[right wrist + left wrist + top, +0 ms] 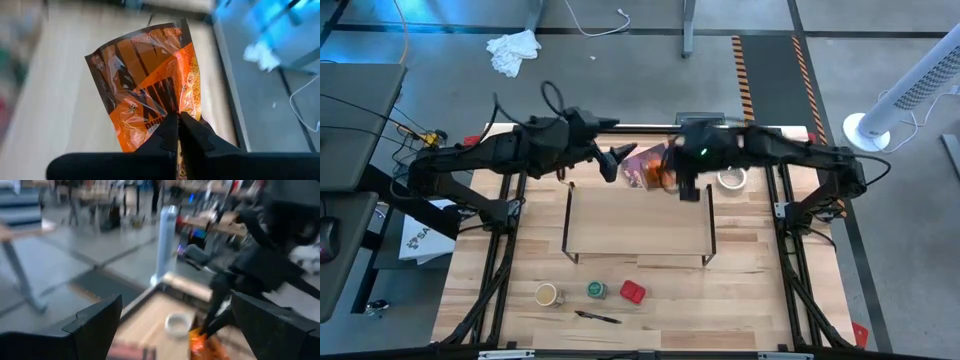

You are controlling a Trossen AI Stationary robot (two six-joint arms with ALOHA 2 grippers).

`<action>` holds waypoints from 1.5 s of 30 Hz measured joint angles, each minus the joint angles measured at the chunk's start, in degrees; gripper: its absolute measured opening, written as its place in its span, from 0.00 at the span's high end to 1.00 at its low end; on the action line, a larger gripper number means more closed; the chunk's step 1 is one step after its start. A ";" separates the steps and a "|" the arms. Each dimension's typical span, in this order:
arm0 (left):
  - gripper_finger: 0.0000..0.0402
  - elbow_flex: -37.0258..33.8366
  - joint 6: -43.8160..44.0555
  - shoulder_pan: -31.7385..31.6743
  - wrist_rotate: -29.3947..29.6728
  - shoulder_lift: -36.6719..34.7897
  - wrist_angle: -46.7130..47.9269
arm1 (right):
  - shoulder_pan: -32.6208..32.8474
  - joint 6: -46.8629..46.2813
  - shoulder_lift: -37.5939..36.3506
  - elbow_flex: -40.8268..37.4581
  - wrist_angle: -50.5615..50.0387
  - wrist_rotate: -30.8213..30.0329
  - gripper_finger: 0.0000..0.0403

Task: Shelf spices
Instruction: Remove the orange seasoning pack from the shelf

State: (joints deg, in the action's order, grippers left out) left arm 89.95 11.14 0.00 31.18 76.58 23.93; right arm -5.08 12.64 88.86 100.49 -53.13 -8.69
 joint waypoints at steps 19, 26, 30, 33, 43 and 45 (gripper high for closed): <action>0.07 0.02 -36.11 4.94 -10.00 -4.69 1.57 | -8.44 -9.19 0.90 8.93 14.14 53.55 1.00; 0.07 -0.02 -36.83 7.17 -14.29 -0.74 -6.48 | -7.76 -11.30 1.61 8.93 14.09 59.39 1.00; 0.07 -0.02 -36.76 7.35 -17.83 0.84 -9.52 | -6.75 -11.72 2.13 8.93 14.06 59.90 1.00; 0.07 -0.02 -36.76 7.62 -21.20 1.35 -11.41 | -6.24 -11.37 2.88 8.93 13.54 59.92 1.00; 0.07 -0.02 -35.85 7.73 -26.83 1.46 -11.83 | -6.04 -12.87 5.55 8.93 16.78 62.19 1.00; 0.07 -0.02 -34.40 7.72 -28.49 1.46 -11.75 | -6.04 -13.30 6.27 8.93 17.79 62.60 1.00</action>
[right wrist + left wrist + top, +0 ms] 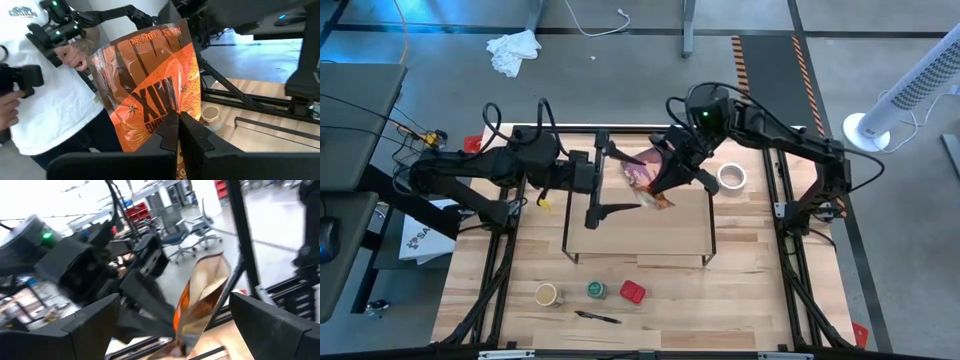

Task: Shelf spices
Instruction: Remove the orange seasoning pack from the shelf

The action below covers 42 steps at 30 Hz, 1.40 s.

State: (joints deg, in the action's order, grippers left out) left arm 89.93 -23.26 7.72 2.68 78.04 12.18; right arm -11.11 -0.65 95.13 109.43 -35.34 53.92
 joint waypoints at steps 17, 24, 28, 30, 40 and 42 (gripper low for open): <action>0.18 0.02 4.42 0.20 -4.66 0.83 -0.78 | 0.02 -8.09 2.17 0.00 9.91 1.58 1.00; 0.44 0.04 2.60 0.22 -4.66 0.83 -1.68 | 0.01 -8.36 2.14 0.00 10.27 0.21 1.00; 0.66 0.04 1.70 0.22 -4.94 0.83 -1.89 | 0.02 -8.34 2.14 0.00 10.18 0.06 1.00; 0.79 0.04 1.68 0.22 -5.42 0.83 -1.85 | 0.02 -8.36 2.14 0.00 10.30 0.10 1.00; 0.90 0.04 3.49 -0.21 -5.72 -0.51 -1.79 | 0.33 -22.34 2.14 0.00 15.33 -1.55 0.92; 0.90 0.04 3.51 -0.19 -5.28 -1.01 -1.38 | 0.33 -25.19 2.13 0.00 18.00 -2.95 0.87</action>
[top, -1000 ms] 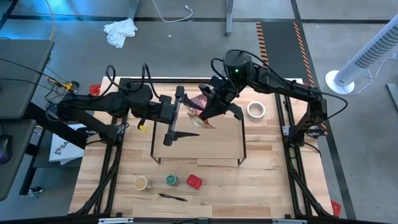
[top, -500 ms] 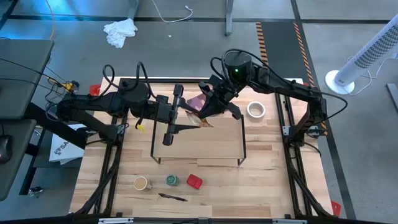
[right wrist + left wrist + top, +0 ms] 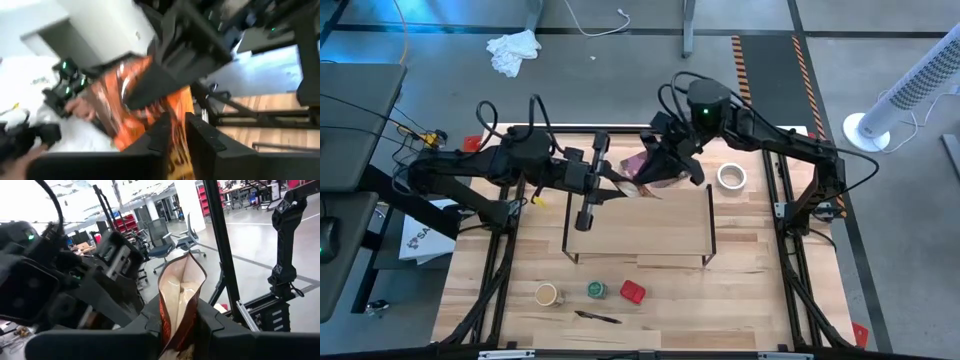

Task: Shelf spices
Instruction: Remove the orange seasoning pack from the shelf

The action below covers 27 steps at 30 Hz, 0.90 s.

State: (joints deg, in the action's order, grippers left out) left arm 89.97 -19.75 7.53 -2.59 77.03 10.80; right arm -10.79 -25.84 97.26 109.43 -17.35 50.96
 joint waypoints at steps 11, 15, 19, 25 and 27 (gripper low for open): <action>0.90 0.00 1.79 0.06 5.05 -3.86 4.18 | -5.60 -3.60 -2.83 0.00 7.58 -6.32 0.54; 0.90 0.00 0.93 -0.02 12.50 -6.59 3.18 | -5.63 3.67 -4.87 0.00 6.65 -5.27 0.48; 0.90 0.00 -0.58 -1.63 14.24 -8.51 0.25 | -3.27 15.06 -7.04 0.02 1.17 -8.19 0.48; 0.90 0.00 0.07 -5.56 13.69 -7.44 -4.17 | 1.59 37.71 -7.83 0.02 -11.81 -30.40 0.48; 0.90 0.00 0.09 -6.52 13.58 -6.34 -4.73 | 2.95 42.31 -7.66 0.02 -13.18 -39.37 0.48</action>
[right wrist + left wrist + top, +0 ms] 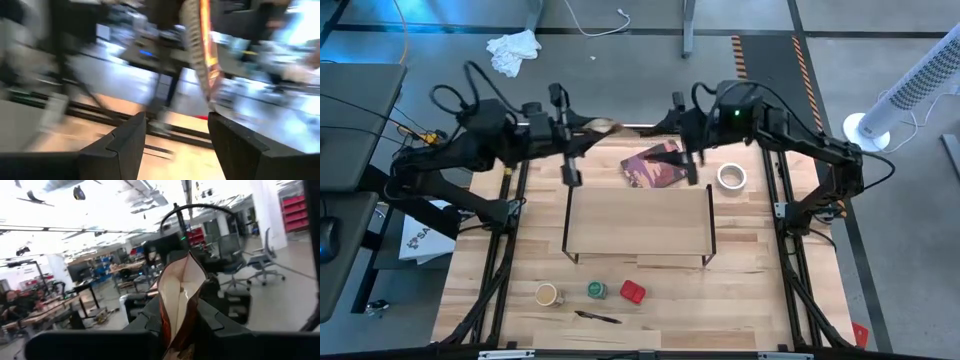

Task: Shelf spices
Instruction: Remove the orange seasoning pack from the shelf

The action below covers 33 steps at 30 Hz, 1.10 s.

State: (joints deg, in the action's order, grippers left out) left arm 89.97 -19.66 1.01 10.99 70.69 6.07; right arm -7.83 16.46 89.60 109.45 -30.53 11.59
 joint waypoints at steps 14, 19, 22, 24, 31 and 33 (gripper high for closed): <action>0.90 0.00 -0.03 -1.81 3.54 1.60 -0.13 | 2.40 7.79 -1.19 0.00 1.81 -13.93 0.48; 0.90 -0.02 -0.01 -2.15 2.11 4.13 -0.65 | 3.12 8.05 -0.08 0.00 2.34 -13.91 0.48; 0.90 -0.02 -0.07 -2.15 1.41 5.77 -2.61 | 3.06 7.96 0.16 -0.02 2.84 -14.62 0.48; 0.90 -0.04 -0.46 -2.13 1.35 6.19 -3.51 | 3.04 7.81 0.00 -0.02 3.01 -14.84 0.48; 0.90 -0.04 -0.50 -2.13 1.36 6.54 -6.49 | 3.12 6.26 0.06 0.00 2.91 -15.29 0.62; 0.90 -0.04 -0.48 -2.13 1.37 6.55 -6.41 | 3.12 6.05 0.03 0.00 2.91 -15.09 0.76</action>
State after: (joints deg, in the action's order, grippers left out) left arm 89.93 -20.14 -1.13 12.35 77.24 -0.33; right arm -4.71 22.51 89.62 109.45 -27.62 -3.50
